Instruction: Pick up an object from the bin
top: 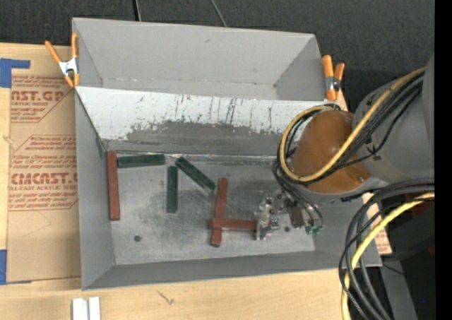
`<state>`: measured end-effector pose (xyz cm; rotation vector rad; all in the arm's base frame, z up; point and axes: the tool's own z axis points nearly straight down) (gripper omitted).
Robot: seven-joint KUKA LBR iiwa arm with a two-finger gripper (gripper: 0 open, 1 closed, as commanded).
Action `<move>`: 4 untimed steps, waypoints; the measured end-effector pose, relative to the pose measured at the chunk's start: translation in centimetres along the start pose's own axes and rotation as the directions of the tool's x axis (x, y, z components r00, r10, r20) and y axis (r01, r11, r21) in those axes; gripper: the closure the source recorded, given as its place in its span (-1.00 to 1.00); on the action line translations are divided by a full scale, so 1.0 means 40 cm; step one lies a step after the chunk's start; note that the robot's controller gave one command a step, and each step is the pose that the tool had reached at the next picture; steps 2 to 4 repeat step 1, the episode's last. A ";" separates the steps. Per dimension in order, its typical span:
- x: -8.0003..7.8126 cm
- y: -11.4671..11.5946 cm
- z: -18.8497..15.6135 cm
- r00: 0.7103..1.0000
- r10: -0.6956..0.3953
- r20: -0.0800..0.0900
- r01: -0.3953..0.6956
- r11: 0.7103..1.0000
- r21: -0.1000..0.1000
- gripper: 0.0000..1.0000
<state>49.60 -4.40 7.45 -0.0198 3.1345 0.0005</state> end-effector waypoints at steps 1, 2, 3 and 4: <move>0.004 0.007 -0.379 0.998 -0.057 -0.004 0.057 0.998 0.000 1.00; 0.004 0.007 -0.379 0.998 -0.057 -0.004 0.057 0.998 0.000 1.00; 0.004 0.007 -0.379 0.998 -0.057 -0.004 0.057 0.998 0.000 1.00; 0.004 0.007 -0.379 0.998 -0.057 -0.004 0.057 0.998 0.000 1.00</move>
Offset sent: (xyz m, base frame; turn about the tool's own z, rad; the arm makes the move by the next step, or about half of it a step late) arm 0.0000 0.0000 0.0000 0.0000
